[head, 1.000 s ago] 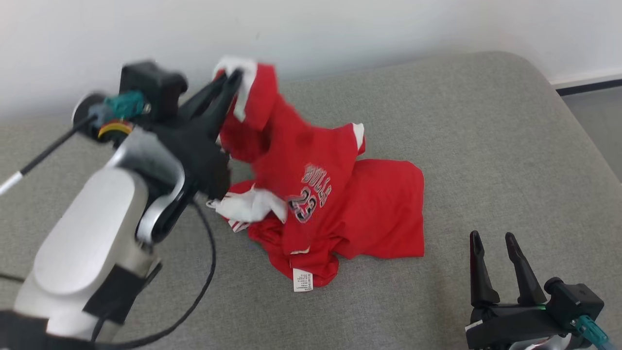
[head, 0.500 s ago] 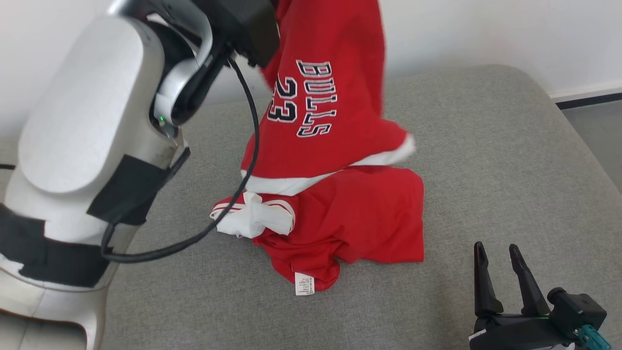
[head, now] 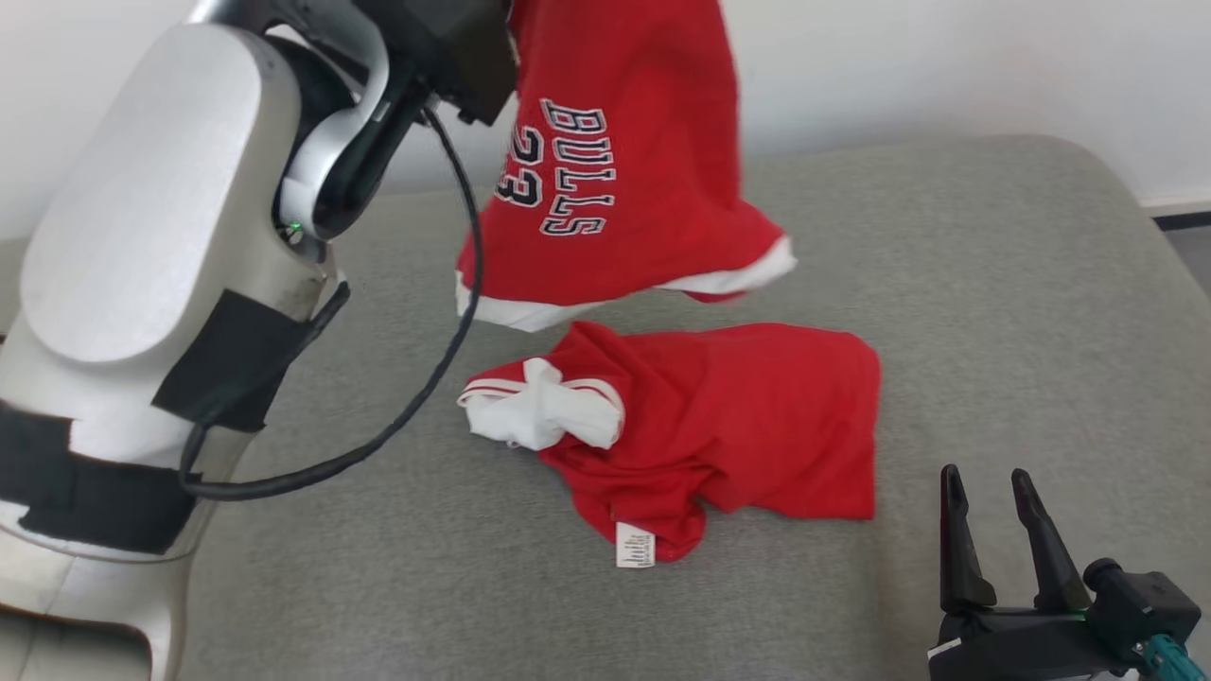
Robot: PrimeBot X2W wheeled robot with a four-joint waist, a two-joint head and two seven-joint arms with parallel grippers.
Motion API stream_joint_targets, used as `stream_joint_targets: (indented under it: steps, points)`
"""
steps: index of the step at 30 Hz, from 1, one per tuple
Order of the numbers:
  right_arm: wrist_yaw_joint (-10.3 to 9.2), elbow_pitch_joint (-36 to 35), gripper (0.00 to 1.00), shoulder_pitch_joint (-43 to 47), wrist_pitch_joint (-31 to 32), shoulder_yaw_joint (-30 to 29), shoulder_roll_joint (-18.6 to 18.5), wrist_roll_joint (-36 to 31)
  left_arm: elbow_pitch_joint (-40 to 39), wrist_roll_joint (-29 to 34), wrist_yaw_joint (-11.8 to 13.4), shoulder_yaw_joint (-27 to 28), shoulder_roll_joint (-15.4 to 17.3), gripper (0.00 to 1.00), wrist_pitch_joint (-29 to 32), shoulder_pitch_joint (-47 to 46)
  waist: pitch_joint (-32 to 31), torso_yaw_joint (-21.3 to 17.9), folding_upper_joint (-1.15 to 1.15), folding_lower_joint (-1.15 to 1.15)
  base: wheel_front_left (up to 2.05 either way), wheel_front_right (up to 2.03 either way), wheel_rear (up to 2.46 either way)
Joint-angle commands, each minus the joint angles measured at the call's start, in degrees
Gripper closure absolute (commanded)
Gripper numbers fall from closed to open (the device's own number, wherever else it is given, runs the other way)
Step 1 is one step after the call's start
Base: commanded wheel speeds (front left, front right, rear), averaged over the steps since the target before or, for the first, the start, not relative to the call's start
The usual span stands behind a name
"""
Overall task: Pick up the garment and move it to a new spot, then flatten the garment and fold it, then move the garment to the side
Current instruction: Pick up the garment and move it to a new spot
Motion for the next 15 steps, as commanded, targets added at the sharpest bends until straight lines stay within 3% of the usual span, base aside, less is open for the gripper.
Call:
stream_joint_targets:
  steps: [1, 14, 15]
  points:
    - [-0.12, -0.5, 0.00, 0.0, 0.0, -0.2, 0.0, -0.6, 0.1, -0.1, 0.2, 0.4, 0.8, 1.00, -0.5, 1.0, 1.1, 3.4, 0.00, 0.00, 0.00, 0.00, 0.00]
    - [-0.12, -6.8, 0.00, -2.4, 1.1, -1.6, -0.1, -6.4, 0.8, 0.9, 2.0, 3.8, 8.6, 1.00, -4.5, 6.4, 7.5, 19.9, 0.00, 0.00, 0.00, 0.00, 0.00]
    - [-0.12, -6.8, 0.00, -2.4, 1.1, -1.6, -0.1, -6.4, 0.8, 0.9, 2.0, 3.8, 8.6, 1.00, -4.5, 6.4, 7.5, 19.9, 0.00, 0.00, 0.00, 0.00, 0.00]
